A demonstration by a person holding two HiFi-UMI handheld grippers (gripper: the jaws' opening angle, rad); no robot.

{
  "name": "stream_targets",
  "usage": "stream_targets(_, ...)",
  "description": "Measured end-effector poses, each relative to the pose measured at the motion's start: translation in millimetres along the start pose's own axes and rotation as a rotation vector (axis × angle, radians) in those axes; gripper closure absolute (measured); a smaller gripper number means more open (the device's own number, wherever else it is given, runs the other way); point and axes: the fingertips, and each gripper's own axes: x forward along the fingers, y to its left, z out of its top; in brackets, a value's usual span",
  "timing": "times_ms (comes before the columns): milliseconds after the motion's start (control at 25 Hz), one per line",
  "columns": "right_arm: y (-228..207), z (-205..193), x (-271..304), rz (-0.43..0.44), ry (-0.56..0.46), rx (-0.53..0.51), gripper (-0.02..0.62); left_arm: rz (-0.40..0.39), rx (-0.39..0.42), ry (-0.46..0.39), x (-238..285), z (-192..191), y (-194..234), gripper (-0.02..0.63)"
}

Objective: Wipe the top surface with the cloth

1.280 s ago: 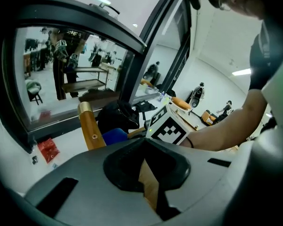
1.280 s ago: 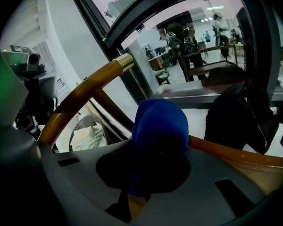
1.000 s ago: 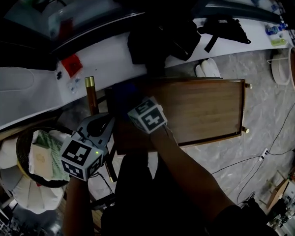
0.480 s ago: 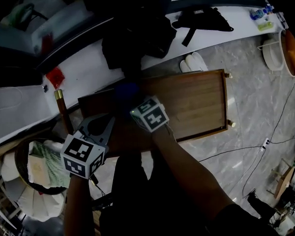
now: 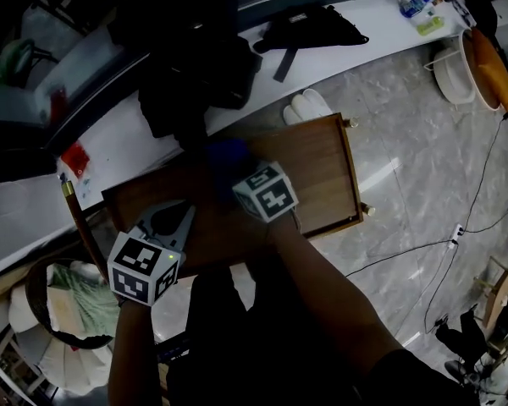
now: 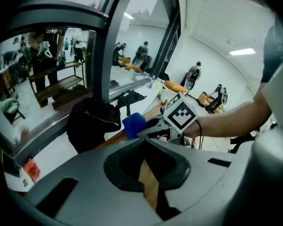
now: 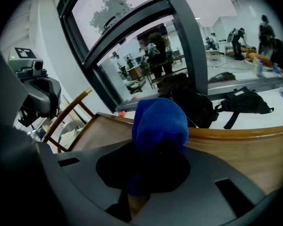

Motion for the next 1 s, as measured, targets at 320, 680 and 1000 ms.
stream_targets(320, -95.9, -5.6, -51.6, -0.133, -0.041, 0.090, 0.534, -0.010, 0.106, 0.051, 34.6, 27.6, -25.6, 0.598)
stream_targets(680, -172.3, -5.0, -102.4, -0.243, -0.037, 0.151, 0.534, -0.009, 0.123, 0.059, 35.5, 42.2, -27.0, 0.598)
stream_targets(1000, -212.1, -12.7, -140.3, -0.426, -0.008, 0.274, 0.534, 0.022, 0.105, 0.035, 9.0, 36.7, -18.9, 0.598)
